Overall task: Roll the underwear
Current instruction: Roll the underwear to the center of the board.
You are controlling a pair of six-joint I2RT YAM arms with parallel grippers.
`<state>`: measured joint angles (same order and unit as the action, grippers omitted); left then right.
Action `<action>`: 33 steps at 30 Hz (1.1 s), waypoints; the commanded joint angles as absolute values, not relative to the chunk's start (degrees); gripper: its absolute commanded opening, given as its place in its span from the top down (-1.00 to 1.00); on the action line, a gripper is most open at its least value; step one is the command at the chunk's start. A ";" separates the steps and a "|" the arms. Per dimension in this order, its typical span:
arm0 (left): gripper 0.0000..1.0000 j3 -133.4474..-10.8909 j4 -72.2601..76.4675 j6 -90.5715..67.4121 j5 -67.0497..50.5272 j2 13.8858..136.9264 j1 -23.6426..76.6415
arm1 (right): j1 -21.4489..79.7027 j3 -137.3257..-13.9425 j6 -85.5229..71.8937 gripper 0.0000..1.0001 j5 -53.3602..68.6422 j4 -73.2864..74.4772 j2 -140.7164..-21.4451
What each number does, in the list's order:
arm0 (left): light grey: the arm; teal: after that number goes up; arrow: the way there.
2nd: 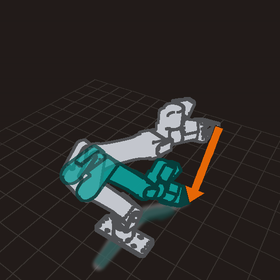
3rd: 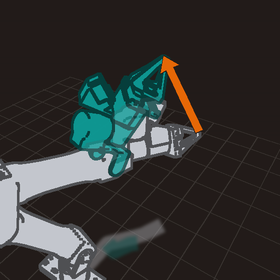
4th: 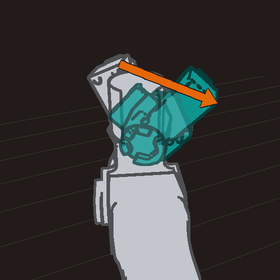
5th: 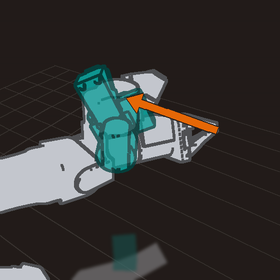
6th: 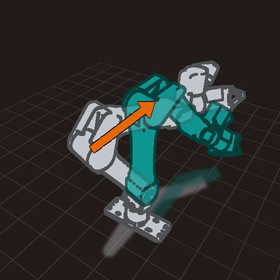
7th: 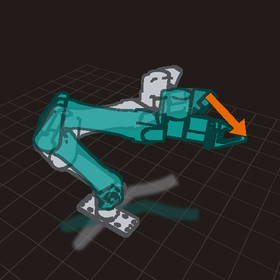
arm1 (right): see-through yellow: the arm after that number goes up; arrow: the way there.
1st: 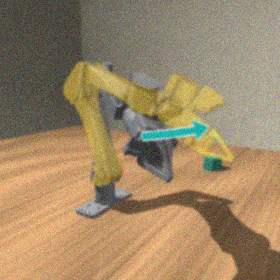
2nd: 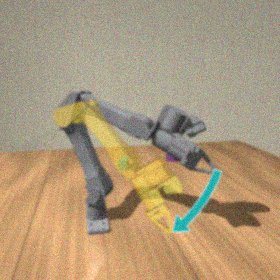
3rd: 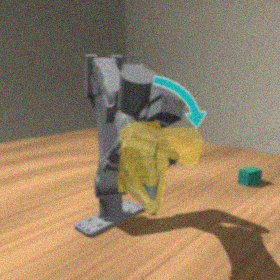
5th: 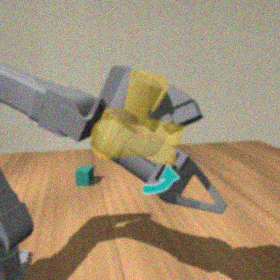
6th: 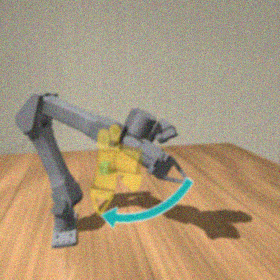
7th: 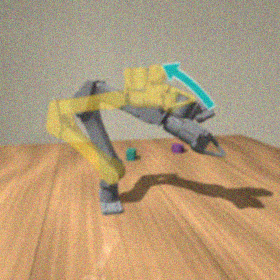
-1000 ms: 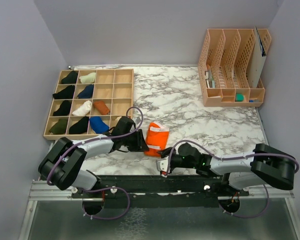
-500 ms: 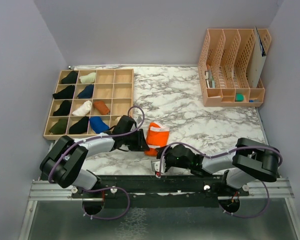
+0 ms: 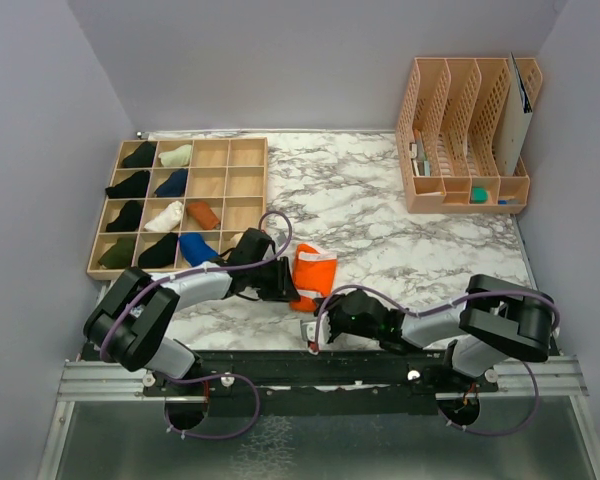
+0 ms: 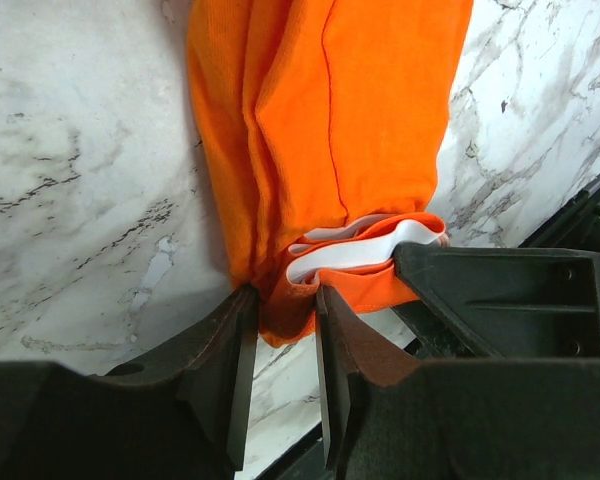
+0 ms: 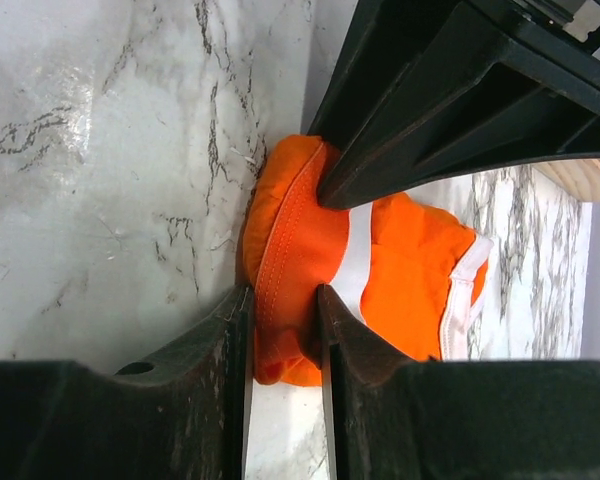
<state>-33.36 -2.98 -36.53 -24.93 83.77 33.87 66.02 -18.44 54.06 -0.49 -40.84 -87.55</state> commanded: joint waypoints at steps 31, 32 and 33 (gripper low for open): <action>-0.38 -21.58 -9.32 -46.20 -19.74 62.52 32.26 | 55.65 -23.39 4.90 0.91 31.50 -38.15 -95.83; -0.38 -20.40 -8.05 -47.60 -20.41 61.54 32.23 | 55.45 -23.09 4.08 0.91 31.83 -39.02 -96.28; -0.39 -19.14 -6.91 -48.70 -20.94 60.97 32.32 | 55.34 -22.65 3.44 0.91 31.87 -40.05 -96.66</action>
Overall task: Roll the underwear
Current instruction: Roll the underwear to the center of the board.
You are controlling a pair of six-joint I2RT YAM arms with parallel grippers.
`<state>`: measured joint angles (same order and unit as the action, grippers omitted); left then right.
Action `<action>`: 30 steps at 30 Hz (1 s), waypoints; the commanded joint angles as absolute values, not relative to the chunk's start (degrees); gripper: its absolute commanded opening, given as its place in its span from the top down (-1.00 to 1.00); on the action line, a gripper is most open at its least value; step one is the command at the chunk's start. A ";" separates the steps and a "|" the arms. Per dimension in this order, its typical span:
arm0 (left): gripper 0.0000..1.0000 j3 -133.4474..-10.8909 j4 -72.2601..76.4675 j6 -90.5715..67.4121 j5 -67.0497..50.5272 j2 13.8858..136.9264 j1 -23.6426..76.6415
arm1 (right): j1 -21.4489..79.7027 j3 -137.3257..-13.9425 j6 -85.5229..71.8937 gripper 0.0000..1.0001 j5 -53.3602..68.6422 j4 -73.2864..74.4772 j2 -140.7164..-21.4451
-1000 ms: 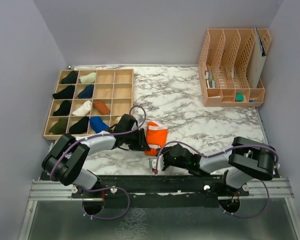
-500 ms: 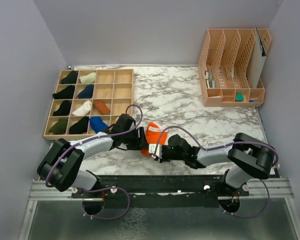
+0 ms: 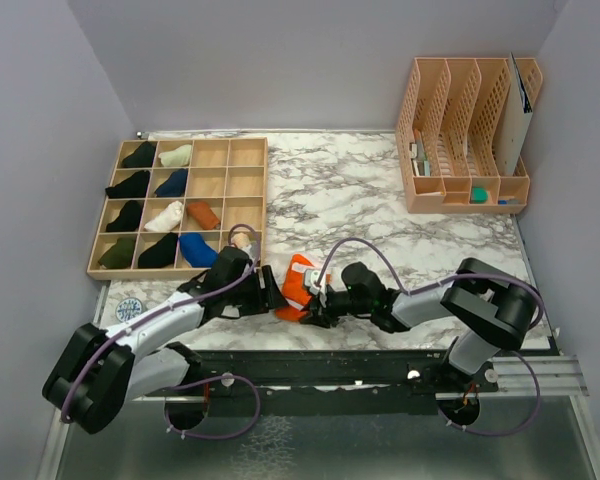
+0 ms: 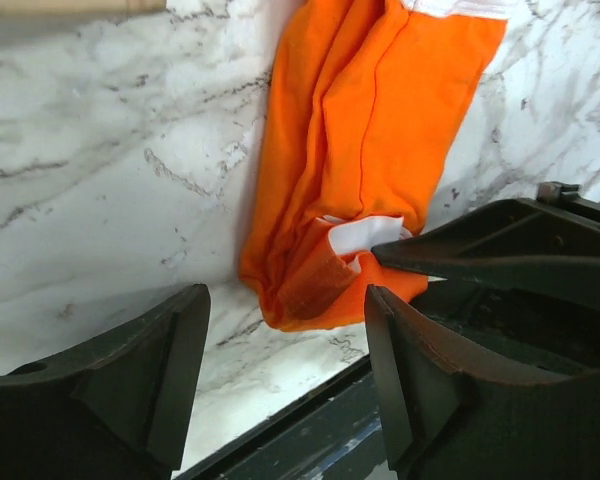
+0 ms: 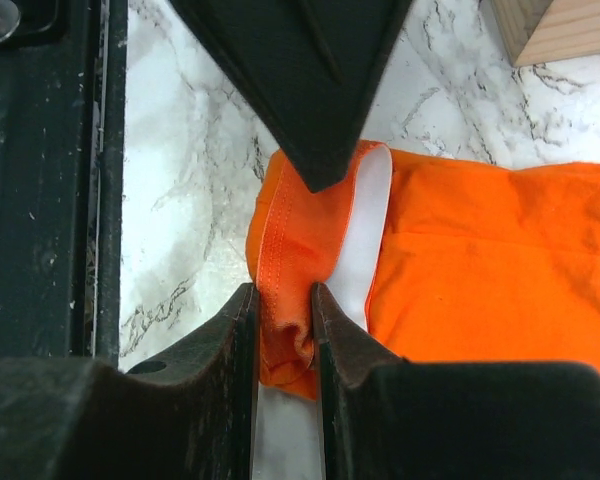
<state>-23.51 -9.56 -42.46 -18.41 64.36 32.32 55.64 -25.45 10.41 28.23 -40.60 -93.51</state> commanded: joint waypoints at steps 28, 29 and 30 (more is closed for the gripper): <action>-0.29 -7.37 3.56 -69.79 -12.20 55.28 39.26 | 54.65 -14.16 -9.81 0.84 27.13 -59.16 -99.91; -0.26 -7.02 4.26 -70.27 -11.95 55.69 39.36 | 54.61 -14.01 -9.62 0.84 27.34 -59.48 -99.93; -0.22 -6.62 4.89 -70.65 -11.57 55.98 39.48 | 54.58 -13.84 -9.52 0.84 27.33 -59.76 -99.93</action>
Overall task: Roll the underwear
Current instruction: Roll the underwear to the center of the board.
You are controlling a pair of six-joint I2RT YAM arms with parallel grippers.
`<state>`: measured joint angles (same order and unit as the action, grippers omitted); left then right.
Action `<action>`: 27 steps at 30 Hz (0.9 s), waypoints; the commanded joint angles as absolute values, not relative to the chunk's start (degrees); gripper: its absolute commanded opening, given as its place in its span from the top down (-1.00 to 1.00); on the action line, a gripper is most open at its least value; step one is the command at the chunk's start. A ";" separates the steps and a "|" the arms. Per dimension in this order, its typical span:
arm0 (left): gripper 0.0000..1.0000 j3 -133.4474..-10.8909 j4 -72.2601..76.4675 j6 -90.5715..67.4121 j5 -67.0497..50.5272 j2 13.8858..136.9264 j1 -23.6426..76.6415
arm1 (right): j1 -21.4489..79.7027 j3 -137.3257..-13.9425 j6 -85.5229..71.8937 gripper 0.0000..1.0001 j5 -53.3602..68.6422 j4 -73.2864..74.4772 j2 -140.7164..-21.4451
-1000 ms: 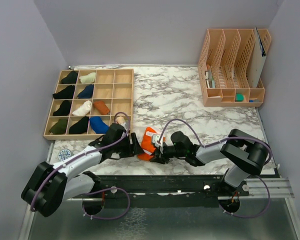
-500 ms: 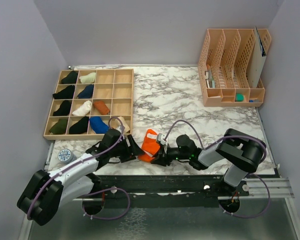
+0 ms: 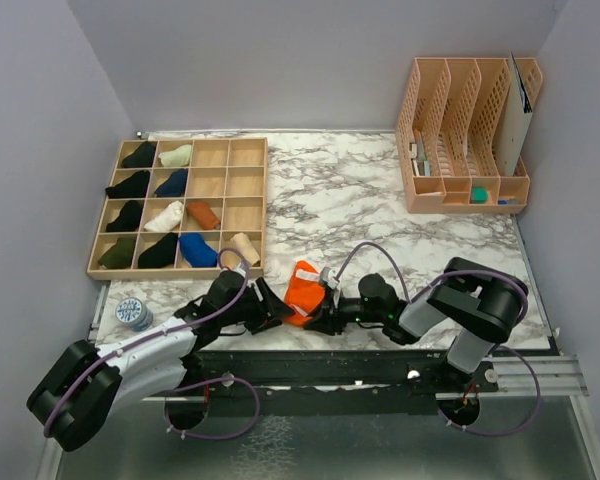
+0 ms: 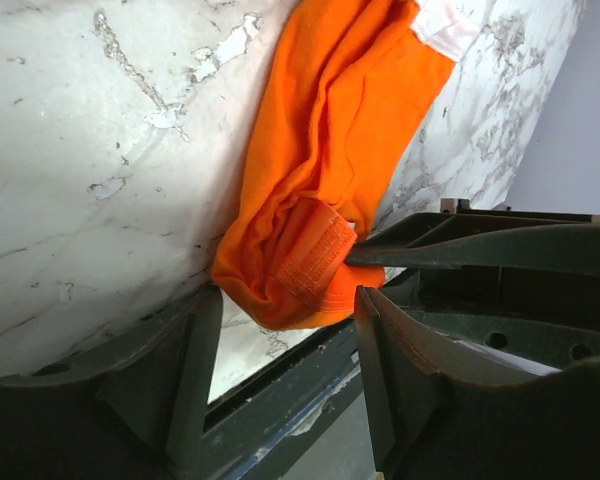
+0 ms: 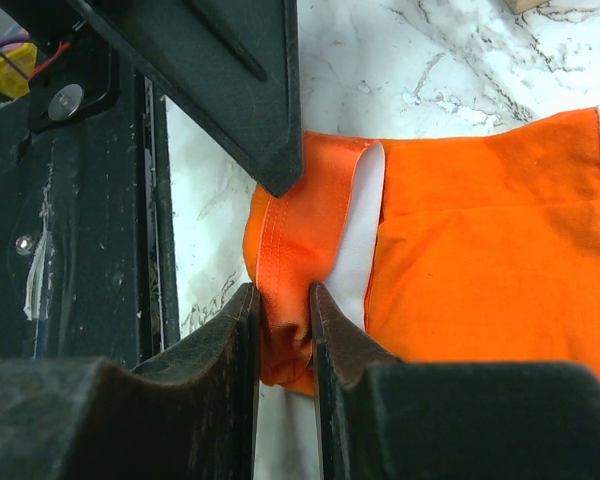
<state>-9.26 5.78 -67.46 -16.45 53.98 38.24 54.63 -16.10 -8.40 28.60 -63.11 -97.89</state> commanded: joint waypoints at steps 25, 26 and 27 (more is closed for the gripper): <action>1.00 -11.82 8.72 -64.53 -7.68 67.62 40.17 | 54.67 -12.45 1.63 0.40 24.83 -53.39 -93.66; 1.00 -12.32 7.70 -64.06 -7.33 67.13 40.16 | 54.67 -13.07 2.27 0.35 24.41 -50.49 -92.00; 1.00 -12.80 6.79 -63.54 -7.04 66.65 40.16 | 54.62 -13.81 3.02 0.29 24.20 -47.55 -90.07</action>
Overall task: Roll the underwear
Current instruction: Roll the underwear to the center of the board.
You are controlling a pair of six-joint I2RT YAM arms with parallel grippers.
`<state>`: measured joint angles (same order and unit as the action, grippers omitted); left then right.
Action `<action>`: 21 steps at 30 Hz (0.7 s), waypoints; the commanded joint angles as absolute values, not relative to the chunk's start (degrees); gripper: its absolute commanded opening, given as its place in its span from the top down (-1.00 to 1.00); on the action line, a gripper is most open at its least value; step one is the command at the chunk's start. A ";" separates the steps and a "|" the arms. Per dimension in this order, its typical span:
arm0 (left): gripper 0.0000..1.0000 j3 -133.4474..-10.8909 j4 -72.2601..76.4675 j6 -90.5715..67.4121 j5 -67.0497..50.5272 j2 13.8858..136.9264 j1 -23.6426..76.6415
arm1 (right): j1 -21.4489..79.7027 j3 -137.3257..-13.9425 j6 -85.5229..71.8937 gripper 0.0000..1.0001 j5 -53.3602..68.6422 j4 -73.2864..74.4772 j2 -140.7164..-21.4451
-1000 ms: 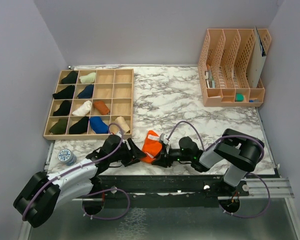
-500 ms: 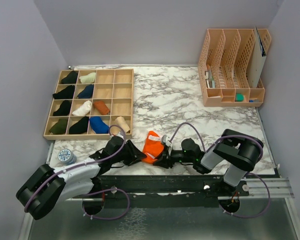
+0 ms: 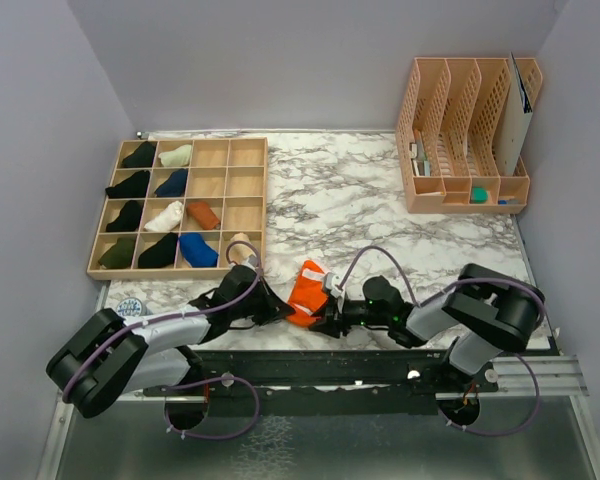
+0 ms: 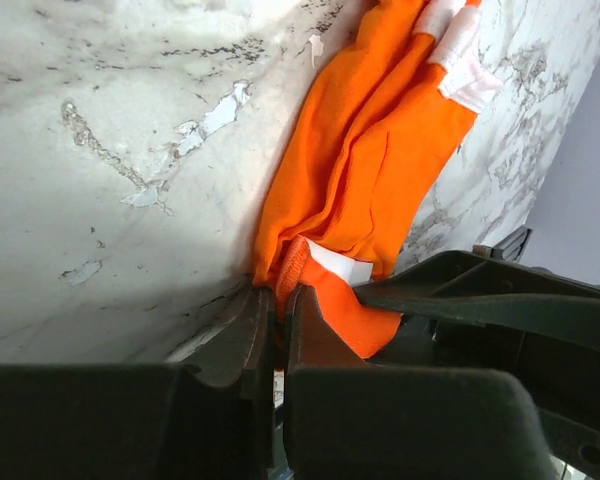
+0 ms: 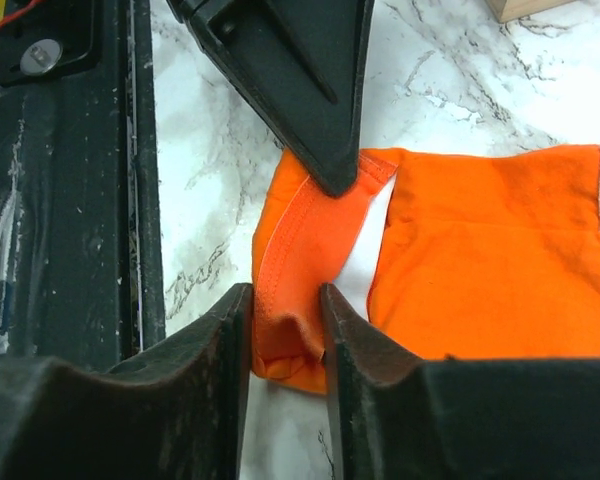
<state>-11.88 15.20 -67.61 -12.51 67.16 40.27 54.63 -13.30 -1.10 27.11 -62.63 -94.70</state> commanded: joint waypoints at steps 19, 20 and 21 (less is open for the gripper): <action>1.00 -20.47 -4.23 -62.63 -7.36 65.09 40.08 | 64.37 -17.72 26.69 -0.10 10.88 -30.14 -70.49; 1.00 -20.82 -4.80 -62.95 -7.63 65.46 40.08 | 66.04 -18.08 28.02 -0.08 8.59 -29.98 -70.94; 1.00 -21.06 -5.26 -63.31 -7.91 65.77 40.10 | 67.10 -18.70 28.73 -0.04 7.70 -30.05 -71.73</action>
